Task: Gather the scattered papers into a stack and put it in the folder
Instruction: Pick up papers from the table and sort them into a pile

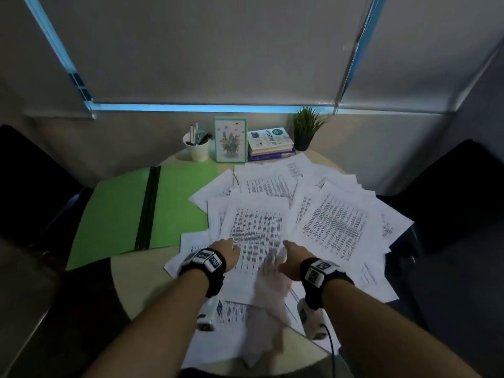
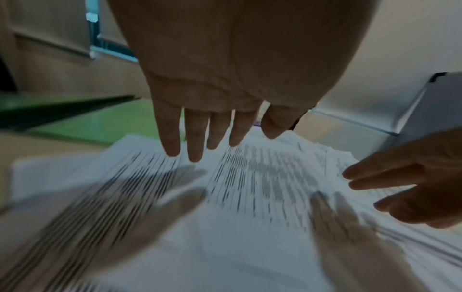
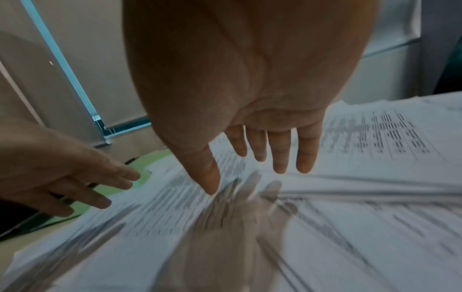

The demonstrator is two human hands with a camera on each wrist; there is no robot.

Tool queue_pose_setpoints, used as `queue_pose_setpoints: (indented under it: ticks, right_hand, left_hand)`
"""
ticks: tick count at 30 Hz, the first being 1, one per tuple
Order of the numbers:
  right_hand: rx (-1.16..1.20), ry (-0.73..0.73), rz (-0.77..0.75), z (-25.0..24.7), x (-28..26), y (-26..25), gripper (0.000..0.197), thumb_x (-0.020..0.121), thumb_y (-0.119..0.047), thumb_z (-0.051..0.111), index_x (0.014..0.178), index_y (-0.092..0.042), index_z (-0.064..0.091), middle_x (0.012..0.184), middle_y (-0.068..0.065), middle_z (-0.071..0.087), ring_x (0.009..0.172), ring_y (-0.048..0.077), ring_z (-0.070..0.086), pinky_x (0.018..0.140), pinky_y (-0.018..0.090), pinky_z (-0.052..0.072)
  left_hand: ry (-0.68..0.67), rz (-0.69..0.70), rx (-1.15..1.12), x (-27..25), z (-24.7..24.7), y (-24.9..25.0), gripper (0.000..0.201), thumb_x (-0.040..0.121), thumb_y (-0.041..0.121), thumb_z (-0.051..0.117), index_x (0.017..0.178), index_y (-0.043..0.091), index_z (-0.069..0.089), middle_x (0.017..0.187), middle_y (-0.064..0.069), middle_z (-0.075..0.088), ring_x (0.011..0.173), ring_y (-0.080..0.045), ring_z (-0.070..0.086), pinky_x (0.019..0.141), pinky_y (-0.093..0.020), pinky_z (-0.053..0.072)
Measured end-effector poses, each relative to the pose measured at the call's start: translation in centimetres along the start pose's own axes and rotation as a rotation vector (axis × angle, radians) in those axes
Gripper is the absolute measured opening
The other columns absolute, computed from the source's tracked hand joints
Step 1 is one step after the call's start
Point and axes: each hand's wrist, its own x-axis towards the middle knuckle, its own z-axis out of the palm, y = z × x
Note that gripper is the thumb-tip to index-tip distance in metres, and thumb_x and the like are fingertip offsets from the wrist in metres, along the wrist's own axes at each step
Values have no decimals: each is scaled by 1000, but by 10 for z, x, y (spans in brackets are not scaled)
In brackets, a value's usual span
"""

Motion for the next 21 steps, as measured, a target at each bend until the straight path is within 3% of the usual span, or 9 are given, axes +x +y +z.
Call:
queue_pose_setpoints:
  ticks: [3, 5, 7, 10, 14, 16, 18, 20, 21]
  right_hand:
    - [72, 23, 77, 21, 3, 8, 44, 98, -34, 40, 138, -14, 39, 137, 11, 51, 119, 28, 54, 96, 37, 46]
    - [127, 53, 148, 33, 8, 13, 42, 95, -32, 41, 134, -15, 42, 129, 11, 57, 111, 29, 58, 90, 37, 50]
    - [220, 110, 225, 39, 14, 14, 43, 95, -31, 41, 135, -14, 43, 123, 13, 60, 106, 30, 61, 86, 36, 52]
    - [289, 200, 349, 42, 22, 14, 35, 97, -28, 40, 125, -10, 51, 117, 15, 61, 99, 31, 61, 76, 32, 48]
    - [389, 252, 406, 53, 31, 4, 37, 95, -25, 43, 127, -7, 46, 120, 16, 58, 104, 33, 59, 77, 32, 45]
    - [484, 217, 428, 59, 35, -2, 49, 89, -25, 56, 132, -6, 41, 120, 16, 58, 102, 32, 60, 72, 30, 45]
    - [563, 174, 440, 65, 37, -7, 61, 84, -25, 67, 133, -5, 37, 115, 13, 59, 91, 28, 58, 62, 25, 44]
    - [581, 163, 414, 72, 39, -9, 57, 82, -26, 71, 127, -4, 43, 110, 12, 61, 82, 24, 54, 50, 21, 36]
    - [578, 170, 388, 76, 40, -9, 49, 83, -25, 71, 120, -5, 49, 107, 12, 63, 81, 23, 54, 48, 21, 34]
  left_hand:
    - [-6, -60, -70, -5, 21, -19, 44, 102, 35, 33, 137, 12, 46, 141, -11, 48, 121, -28, 51, 103, -34, 41]
    - [106, -99, -156, -5, 33, -33, 27, 98, 33, 41, 107, 15, 58, 116, -8, 61, 96, -25, 59, 88, -36, 50]
    - [249, -157, -245, -2, 36, -44, 17, 95, 27, 46, 95, 13, 55, 108, -7, 59, 89, -24, 56, 79, -32, 48]
    - [328, -286, -404, 1, 30, -52, 26, 95, 23, 49, 118, 12, 52, 125, -10, 53, 102, -28, 56, 82, -28, 42]
    - [251, -410, -663, 18, 28, -53, 58, 94, 25, 52, 145, 11, 28, 142, -16, 44, 120, -36, 52, 99, -38, 44]
    - [210, -435, -682, 25, 30, -49, 67, 93, 30, 55, 148, 11, 23, 146, -16, 40, 127, -35, 47, 103, -39, 39]
    - [134, -422, -607, 27, 34, -47, 68, 90, 43, 56, 145, 11, 33, 143, -13, 44, 127, -33, 46, 105, -40, 38]
    - [38, -376, -576, 29, 41, -48, 65, 89, 53, 52, 138, 10, 46, 133, -10, 54, 120, -30, 52, 103, -39, 41]
    - [12, -366, -602, 29, 44, -48, 66, 90, 54, 53, 138, 9, 47, 135, -11, 54, 121, -31, 52, 103, -39, 41]
